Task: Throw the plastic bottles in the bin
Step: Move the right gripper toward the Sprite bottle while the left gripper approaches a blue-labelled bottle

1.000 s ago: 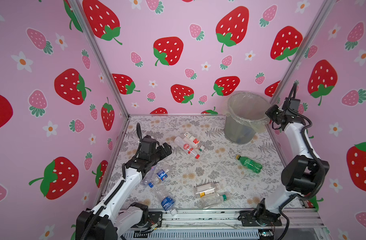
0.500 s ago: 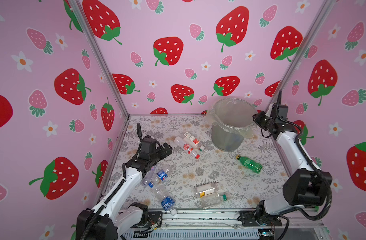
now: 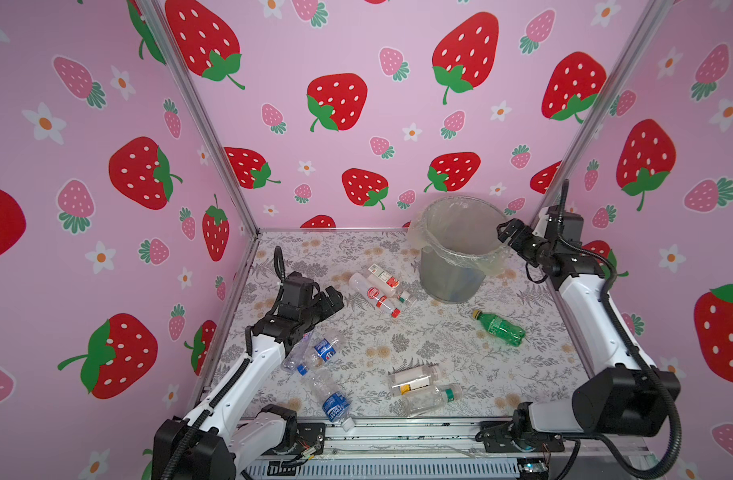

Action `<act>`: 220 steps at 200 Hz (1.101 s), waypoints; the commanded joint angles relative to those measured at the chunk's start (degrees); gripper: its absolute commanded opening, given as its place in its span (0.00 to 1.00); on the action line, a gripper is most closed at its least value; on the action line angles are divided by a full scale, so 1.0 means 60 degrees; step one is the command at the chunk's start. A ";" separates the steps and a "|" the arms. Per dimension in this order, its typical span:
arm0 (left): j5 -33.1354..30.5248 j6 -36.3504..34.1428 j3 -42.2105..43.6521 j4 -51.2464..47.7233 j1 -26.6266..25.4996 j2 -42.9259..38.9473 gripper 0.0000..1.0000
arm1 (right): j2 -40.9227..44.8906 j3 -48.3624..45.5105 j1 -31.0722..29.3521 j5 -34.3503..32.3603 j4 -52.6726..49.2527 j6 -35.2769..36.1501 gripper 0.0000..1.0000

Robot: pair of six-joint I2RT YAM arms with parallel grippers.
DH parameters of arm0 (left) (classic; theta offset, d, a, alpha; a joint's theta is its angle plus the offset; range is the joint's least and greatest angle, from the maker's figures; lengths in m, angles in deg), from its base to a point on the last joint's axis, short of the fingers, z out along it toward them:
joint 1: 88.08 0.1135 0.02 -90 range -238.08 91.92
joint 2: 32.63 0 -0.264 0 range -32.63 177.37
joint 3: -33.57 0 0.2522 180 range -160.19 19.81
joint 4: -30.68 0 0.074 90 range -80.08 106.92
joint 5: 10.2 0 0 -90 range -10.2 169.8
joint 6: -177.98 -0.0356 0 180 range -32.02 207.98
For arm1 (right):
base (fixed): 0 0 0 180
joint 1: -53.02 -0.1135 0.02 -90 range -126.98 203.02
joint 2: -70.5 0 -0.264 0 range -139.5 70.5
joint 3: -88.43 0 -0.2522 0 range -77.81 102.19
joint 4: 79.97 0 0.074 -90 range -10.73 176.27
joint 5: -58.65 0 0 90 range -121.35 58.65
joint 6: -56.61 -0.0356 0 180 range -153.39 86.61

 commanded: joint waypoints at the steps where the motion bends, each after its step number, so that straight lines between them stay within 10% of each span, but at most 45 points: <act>1: -0.0484 0.0187 -0.0236 -0.0692 -0.0049 0.0096 0.99 | 0.0769 -0.0339 0.0036 -0.0303 -0.0266 0.0897 0.99; 57: -0.0851 -0.0157 -0.0281 -0.1574 -0.0666 0.0168 0.99 | 0.2654 -0.1925 -0.0364 -0.0471 -0.0230 0.2846 0.99; 135: -0.2558 -0.0805 -0.1189 -0.3413 -0.2833 0.1009 0.99 | 0.4100 -0.4657 -0.3049 -0.0714 0.0951 0.2787 0.99; 220: -0.2943 -0.3061 -0.1191 -0.3887 -0.2962 0.1297 0.99 | 0.3950 -0.5723 -0.4329 -0.0873 0.1547 0.2462 0.99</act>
